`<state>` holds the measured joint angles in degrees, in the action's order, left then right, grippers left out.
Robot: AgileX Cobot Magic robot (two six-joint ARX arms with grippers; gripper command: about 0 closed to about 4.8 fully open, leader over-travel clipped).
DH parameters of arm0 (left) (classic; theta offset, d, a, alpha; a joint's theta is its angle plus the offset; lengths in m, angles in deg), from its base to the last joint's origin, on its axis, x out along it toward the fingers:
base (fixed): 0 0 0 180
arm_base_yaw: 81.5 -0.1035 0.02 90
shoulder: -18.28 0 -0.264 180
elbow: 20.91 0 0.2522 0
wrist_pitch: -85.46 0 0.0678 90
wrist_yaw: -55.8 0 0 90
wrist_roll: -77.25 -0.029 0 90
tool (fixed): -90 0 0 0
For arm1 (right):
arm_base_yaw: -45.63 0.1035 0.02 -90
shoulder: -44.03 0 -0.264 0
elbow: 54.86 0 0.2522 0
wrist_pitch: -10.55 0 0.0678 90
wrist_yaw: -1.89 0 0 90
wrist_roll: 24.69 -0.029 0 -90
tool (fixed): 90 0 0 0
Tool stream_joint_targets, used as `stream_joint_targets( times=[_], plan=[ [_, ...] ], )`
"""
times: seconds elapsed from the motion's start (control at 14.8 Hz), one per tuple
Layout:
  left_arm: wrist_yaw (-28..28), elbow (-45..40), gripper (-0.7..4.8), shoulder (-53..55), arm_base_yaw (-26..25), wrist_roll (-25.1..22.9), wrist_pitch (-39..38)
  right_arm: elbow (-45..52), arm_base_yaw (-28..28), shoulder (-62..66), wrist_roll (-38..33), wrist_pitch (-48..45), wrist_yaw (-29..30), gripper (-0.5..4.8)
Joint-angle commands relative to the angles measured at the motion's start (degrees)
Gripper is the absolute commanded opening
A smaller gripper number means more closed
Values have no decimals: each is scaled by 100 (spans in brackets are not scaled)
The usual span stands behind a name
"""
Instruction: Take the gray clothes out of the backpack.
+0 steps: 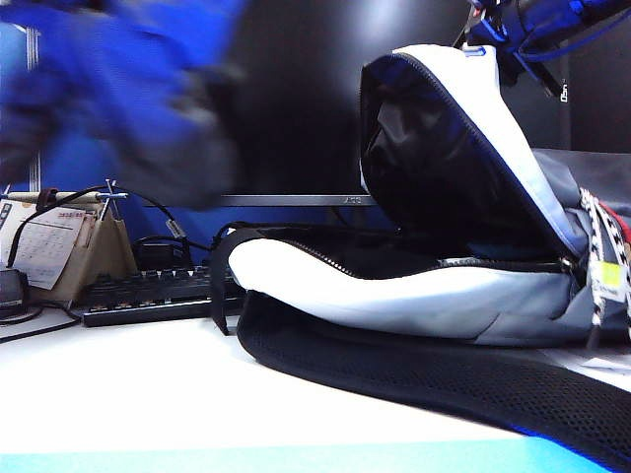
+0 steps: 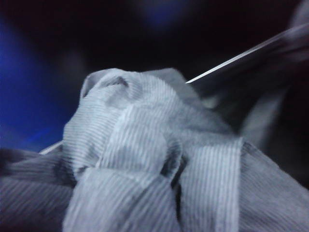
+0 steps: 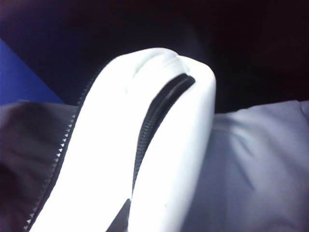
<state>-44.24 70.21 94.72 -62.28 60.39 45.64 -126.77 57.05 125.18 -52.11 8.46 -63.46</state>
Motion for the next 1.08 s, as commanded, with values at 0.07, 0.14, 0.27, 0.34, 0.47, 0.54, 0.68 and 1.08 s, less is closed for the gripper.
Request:
stream_joint_targets(
  times=[0.07,0.14,0.27,0.34,0.47,0.54,0.68,1.08],
  plan=[
    [-688,13,-5,-308,-284,-275,-409,-55,0,-74,70,-68,-48,-7],
    [-396,13,-5,-376,-546,-232,-542,-52,17,-59,70,-59,-28,-7],
    [-109,-114,-4,-348,-726,-149,-564,-52,153,-37,122,-26,-15,-7],
    [87,-219,40,-321,-852,-50,-573,-52,236,-37,227,-17,-15,-7],
    [234,-428,450,-313,-925,37,-662,-52,404,-35,352,-28,-70,-7],
    [214,-446,479,-315,-925,37,-662,-52,444,-2,350,-28,-72,-7],
    [214,-444,479,-328,-922,50,-645,-52,450,107,350,-11,-46,-7],
    [798,-442,479,-734,-907,232,-640,-52,1434,990,664,212,46,479]
  ],
)
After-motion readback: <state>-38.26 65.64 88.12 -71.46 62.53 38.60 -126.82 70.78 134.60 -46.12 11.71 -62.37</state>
